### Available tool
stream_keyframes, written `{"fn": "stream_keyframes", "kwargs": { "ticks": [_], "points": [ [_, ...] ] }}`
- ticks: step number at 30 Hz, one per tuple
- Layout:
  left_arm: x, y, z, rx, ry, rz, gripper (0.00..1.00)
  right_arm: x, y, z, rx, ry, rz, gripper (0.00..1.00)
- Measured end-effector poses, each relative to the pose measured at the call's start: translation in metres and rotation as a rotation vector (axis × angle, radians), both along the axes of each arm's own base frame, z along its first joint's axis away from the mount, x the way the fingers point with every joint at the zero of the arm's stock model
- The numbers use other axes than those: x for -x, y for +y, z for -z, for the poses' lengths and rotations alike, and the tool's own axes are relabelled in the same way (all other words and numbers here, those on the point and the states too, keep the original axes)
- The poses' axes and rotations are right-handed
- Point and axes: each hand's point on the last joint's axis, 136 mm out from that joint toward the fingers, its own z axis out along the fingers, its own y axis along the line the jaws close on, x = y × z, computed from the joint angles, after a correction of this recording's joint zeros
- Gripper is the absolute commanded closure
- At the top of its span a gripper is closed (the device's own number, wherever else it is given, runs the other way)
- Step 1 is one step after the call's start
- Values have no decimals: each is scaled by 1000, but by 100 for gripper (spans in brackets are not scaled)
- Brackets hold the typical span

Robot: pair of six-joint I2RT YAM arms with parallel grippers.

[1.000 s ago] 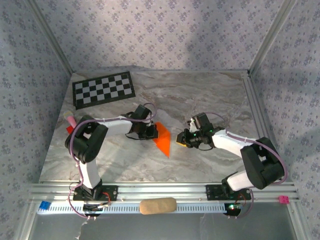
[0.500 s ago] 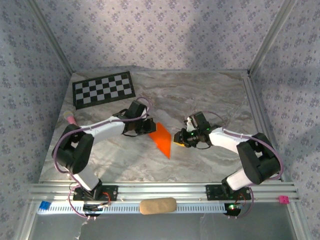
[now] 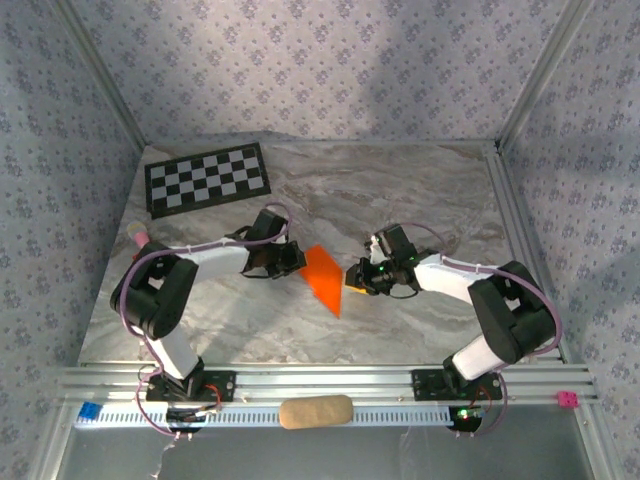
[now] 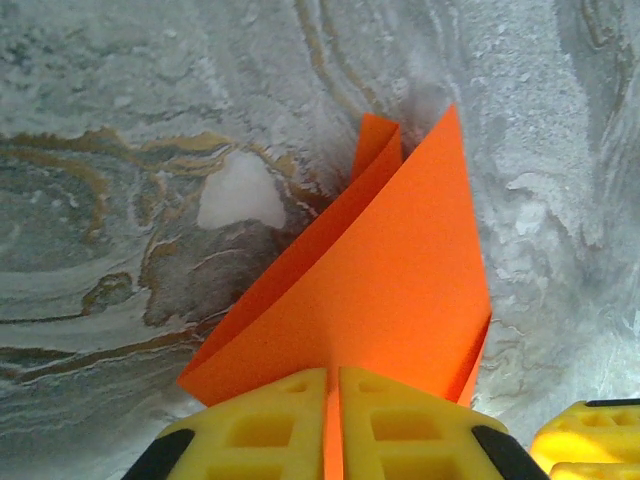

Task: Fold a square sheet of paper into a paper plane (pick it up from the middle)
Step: Rotate the paper at the center of the table.

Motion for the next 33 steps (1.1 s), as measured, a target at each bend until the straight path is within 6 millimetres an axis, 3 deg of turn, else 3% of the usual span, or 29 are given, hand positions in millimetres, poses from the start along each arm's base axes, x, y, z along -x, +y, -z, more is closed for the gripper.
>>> {"fn": "stream_keyframes", "kwargs": {
  "ticks": [7,18,33],
  "points": [
    [9,-3,19,-33,38,43,93,-1,0,6,11,8,4,71],
    [11,-21,17,-89,-31,223,94,-10,-3,7,4,-1,26,60],
    [9,-29,17,-106,-54,300,94,-22,-3,16,-31,26,66,64]
  ]
}}
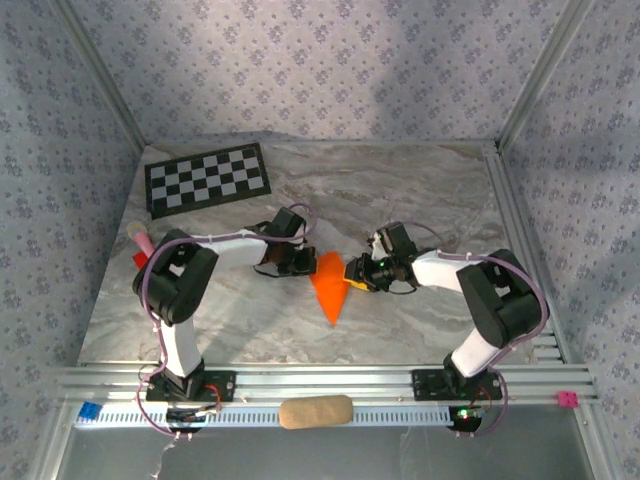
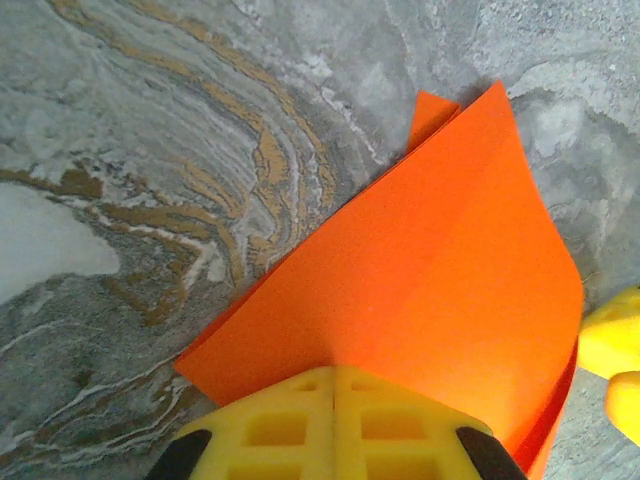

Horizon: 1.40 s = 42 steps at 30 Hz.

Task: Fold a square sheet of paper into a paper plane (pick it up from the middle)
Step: Rotate the paper at the center of the table.

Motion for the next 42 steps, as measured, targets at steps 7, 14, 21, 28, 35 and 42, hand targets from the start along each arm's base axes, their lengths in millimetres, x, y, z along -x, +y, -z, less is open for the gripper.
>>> {"fn": "stream_keyframes", "kwargs": {
  "ticks": [7,14,21,28,35,42],
  "points": [
    [0,-1,0,0,0,1,95,0,-1,2,3,10,7,63],
    [0,-1,0,0,0,1,95,-1,-2,2,4,15,19,61],
    [0,-1,0,0,0,1,95,-2,-1,1,-5,17,23,64],
    [0,-1,0,0,0,1,95,-7,6,-6,-49,-5,18,64],
    [0,-2,0,0,-1,4,95,-9,9,-8,-80,-13,4,68],
    [-1,1,-1,-15,-18,-10,94,-10,11,-5,-90,-16,-41,83]
  ]
}}
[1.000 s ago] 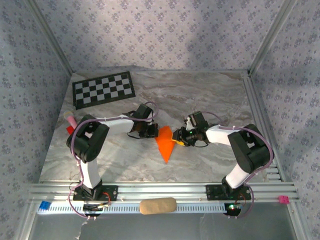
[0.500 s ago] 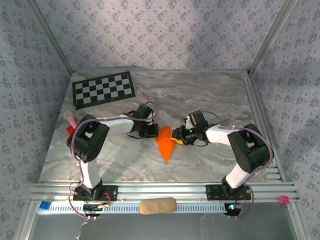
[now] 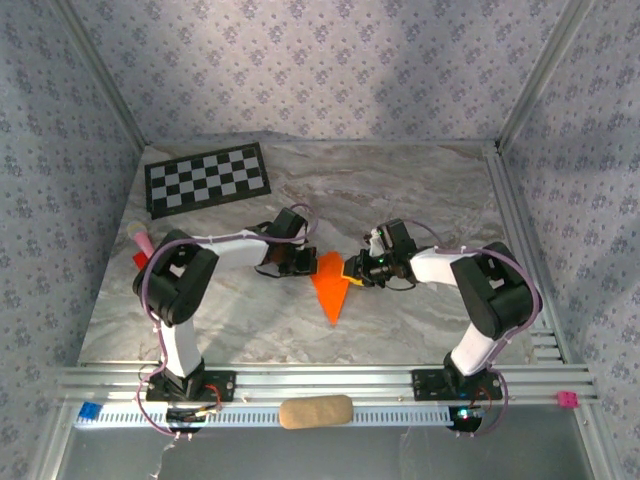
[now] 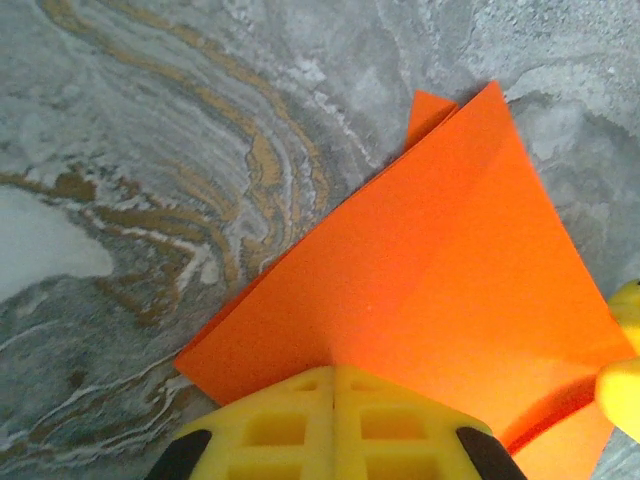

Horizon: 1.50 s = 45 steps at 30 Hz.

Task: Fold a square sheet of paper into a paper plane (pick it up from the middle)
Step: Rotate the paper at the center of the table.

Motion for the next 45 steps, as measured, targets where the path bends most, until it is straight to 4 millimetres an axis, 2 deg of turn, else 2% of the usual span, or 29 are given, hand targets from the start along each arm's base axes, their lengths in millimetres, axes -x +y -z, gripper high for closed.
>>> {"fn": "stream_keyframes", "kwargs": {
  "ticks": [4,11,16,23,26,28,31,36,39,45],
  "points": [
    [0,3,-5,-3,-12,-13,92,1,0,3,0,5,-7,85],
    [-5,0,-32,43,-59,-38,88,0,0,4,-3,5,4,92],
    [-2,-2,-43,79,-59,-65,86,1,-6,8,19,23,53,93],
    [13,-17,-49,124,-4,-97,85,-2,-19,-2,52,16,200,92],
    [18,-27,-51,154,18,-107,85,0,-18,-3,57,24,241,92],
    [21,-35,-49,171,34,-109,86,2,-15,-2,61,34,256,92],
    [26,-41,-33,149,80,-119,88,5,-12,0,64,49,272,92],
    [31,-33,-6,67,134,-158,89,5,-12,1,59,59,292,91],
    [29,-30,-4,51,125,-177,89,4,-12,0,56,54,296,90],
    [28,-26,-1,35,115,-186,91,3,-7,-3,25,34,269,77]
  ]
}}
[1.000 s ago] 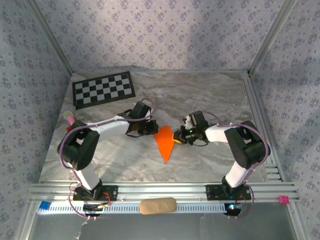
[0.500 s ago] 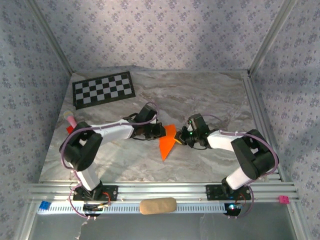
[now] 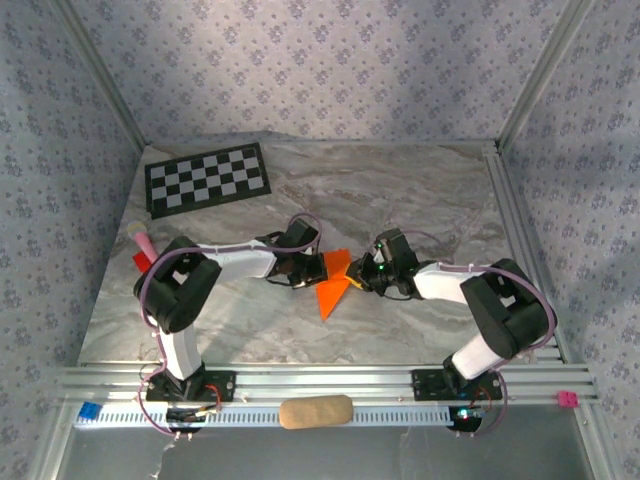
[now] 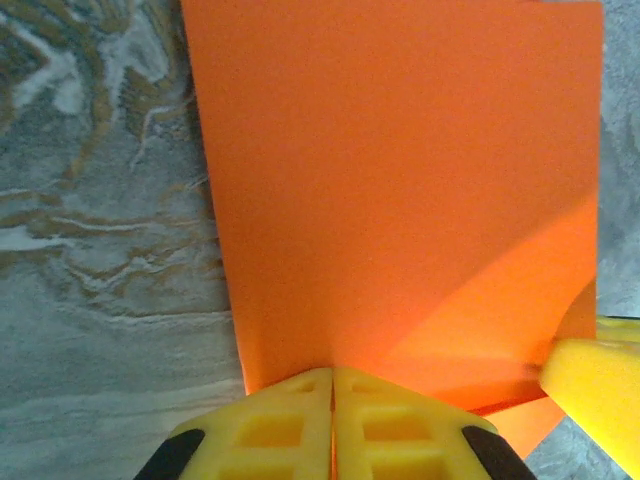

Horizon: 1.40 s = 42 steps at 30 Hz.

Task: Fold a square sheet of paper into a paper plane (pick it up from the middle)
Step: Rotate the paper at the center of the table, then fold the wing for the fifth time at the center of the table.

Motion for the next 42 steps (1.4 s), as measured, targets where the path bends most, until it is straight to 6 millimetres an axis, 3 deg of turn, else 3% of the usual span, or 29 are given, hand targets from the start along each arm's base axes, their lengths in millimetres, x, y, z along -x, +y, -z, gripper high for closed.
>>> {"fn": "stream_keyframes", "kwargs": {
  "ticks": [9,26,42],
  "points": [
    [1,0,2,-3,-32,52,92,-1,4,-3,-45,-47,-101,67],
    [1,0,2,-4,-52,77,92,-13,6,-1,-85,-76,-215,68],
    [0,1,3,6,-64,73,93,-10,6,7,-54,-55,-294,67]
  ]
}}
